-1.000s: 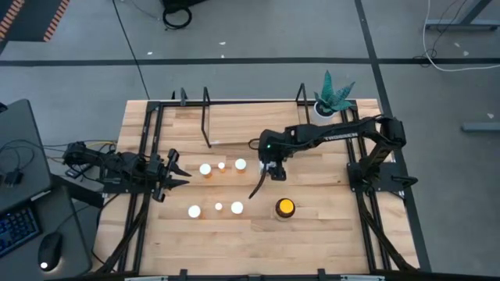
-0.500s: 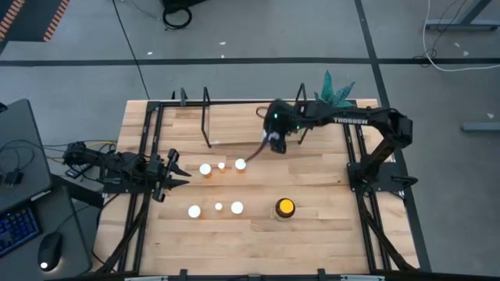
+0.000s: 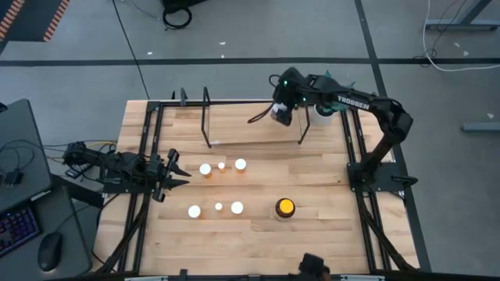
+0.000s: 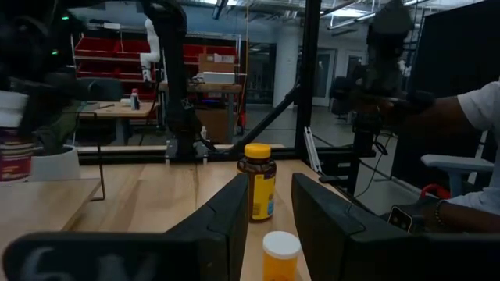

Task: Pick and place medicine bottles onto shelf by color
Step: Put the white bottle on the shelf, then put the yellow bottle on the shelf

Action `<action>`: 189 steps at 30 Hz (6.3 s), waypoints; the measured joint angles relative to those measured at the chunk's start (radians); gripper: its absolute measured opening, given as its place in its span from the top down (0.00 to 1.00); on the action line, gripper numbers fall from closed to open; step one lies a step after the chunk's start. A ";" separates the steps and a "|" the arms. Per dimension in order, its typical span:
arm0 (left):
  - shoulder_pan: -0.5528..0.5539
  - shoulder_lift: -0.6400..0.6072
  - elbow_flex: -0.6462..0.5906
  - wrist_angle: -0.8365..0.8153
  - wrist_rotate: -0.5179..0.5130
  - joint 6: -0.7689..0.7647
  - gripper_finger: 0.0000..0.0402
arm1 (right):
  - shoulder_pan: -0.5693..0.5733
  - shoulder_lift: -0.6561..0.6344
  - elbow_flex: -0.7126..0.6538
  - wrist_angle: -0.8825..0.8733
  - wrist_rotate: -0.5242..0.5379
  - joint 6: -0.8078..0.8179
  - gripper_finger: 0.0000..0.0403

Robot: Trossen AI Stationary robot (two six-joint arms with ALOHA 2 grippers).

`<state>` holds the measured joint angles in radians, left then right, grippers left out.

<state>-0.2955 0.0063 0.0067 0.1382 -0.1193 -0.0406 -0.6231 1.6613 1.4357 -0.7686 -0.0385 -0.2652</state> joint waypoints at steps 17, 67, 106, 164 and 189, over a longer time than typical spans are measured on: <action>0.000 0.000 0.000 0.000 0.000 0.000 0.73 | -0.106 0.286 0.283 -0.170 -0.042 -0.142 0.20; 0.000 0.000 0.000 0.000 0.000 0.000 0.73 | -0.161 0.263 0.285 -0.266 -0.033 -0.161 0.10; 0.000 0.000 0.000 0.000 0.000 0.000 0.73 | 0.204 0.101 0.278 -0.244 -0.121 -0.068 0.11; 0.000 0.000 0.000 0.000 0.000 0.000 0.73 | 1.001 0.103 -0.160 -0.052 0.083 0.888 0.11; 0.000 0.000 0.000 0.000 0.000 0.000 0.73 | 0.979 0.105 -0.158 -0.149 -0.011 0.812 0.17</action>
<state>-0.2957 0.0059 0.0067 0.1379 -0.1192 -0.0406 0.3561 1.7658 1.2779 -0.9174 -0.0498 0.5471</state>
